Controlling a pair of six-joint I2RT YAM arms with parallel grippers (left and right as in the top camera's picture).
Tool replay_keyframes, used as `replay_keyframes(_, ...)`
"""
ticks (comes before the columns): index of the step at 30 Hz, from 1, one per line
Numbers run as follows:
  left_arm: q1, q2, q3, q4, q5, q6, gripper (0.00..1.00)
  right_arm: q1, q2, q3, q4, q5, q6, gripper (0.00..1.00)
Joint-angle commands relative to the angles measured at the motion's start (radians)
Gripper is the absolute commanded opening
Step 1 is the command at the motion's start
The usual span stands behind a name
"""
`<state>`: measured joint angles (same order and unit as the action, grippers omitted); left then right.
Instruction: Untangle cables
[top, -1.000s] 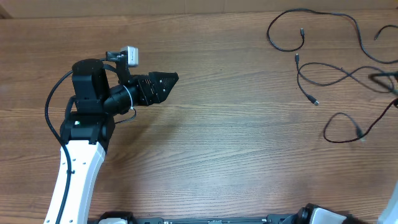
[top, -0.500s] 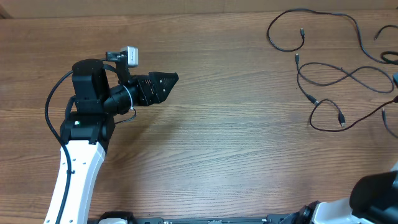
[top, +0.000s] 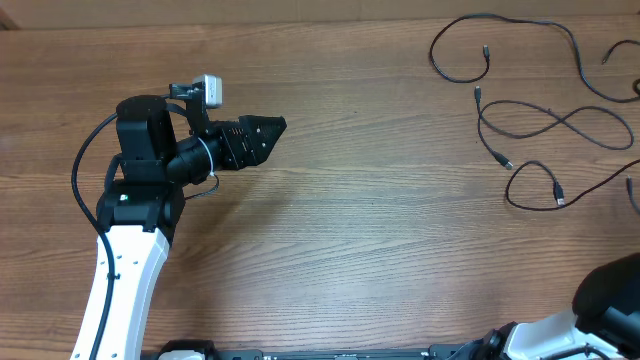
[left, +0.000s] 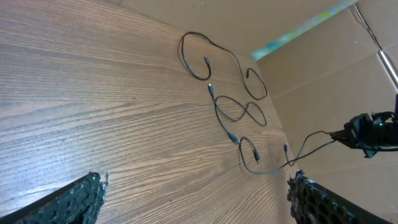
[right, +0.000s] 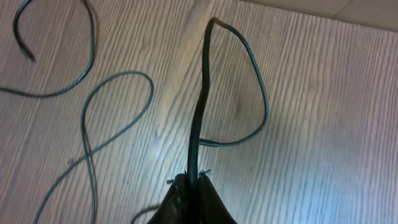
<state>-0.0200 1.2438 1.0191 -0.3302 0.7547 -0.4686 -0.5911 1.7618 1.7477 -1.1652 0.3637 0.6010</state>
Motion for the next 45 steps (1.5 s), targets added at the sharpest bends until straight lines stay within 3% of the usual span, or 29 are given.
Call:
replay_keyframes(1,0.0,0.005,0.018,-0.003,-0.006,0.02,0.97,-0.037,0.041,-0.008,0.018,0.0,-0.004,0.04)
replay_keyframes(21,0.0,0.005,0.018,-0.002,-0.006,0.02,0.97,-0.059,0.211,-0.042,0.08,-0.029,-0.004,0.04)
replay_keyframes(33,0.0,0.005,0.018,-0.003,-0.006,0.02,0.98,-0.059,0.327,-0.043,0.068,-0.113,-0.005,0.11)
replay_keyframes(38,0.0,0.005,0.018,-0.002,-0.006,0.02,0.98,-0.059,0.352,-0.06,0.074,-0.115,-0.005,0.2)
replay_keyframes(43,0.0,0.005,0.018,-0.002,-0.006,0.02,0.98,-0.059,0.359,-0.073,0.087,-0.14,-0.035,0.66)
replay_keyframes(45,0.0,0.005,0.018,-0.002,-0.006,0.02,0.98,-0.059,0.359,-0.073,0.1,-0.194,-0.111,0.71)
